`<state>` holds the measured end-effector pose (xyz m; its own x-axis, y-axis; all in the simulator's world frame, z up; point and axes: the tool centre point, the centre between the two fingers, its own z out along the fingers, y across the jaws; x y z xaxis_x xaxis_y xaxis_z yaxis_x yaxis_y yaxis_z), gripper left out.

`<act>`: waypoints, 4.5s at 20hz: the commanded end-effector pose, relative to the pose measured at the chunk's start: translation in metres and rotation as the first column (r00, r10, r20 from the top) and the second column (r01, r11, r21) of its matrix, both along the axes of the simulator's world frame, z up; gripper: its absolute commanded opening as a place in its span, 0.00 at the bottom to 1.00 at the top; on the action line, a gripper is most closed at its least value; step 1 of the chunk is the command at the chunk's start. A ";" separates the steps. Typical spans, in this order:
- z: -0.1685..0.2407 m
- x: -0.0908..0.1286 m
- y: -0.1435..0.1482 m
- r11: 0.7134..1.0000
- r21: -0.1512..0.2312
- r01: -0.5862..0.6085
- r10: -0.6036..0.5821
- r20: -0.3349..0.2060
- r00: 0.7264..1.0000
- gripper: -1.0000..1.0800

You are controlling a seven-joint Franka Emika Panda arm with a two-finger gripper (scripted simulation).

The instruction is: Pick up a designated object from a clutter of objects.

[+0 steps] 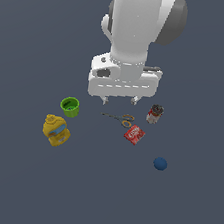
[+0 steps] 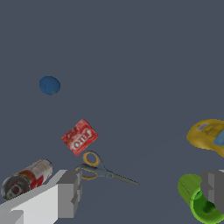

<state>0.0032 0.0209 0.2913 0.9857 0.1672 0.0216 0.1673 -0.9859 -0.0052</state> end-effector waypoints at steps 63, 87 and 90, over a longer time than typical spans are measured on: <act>-0.275 -0.153 0.012 0.533 -0.009 -0.846 0.846 -0.021 0.533 0.96; -0.275 -0.150 0.009 0.527 -0.009 -0.850 0.849 -0.020 0.528 0.00; -0.266 -0.146 0.002 0.528 -0.009 -0.849 0.849 -0.020 0.528 0.00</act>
<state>-0.1452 0.0269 0.0204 0.3775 0.9260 0.0001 0.9260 -0.3775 -0.0008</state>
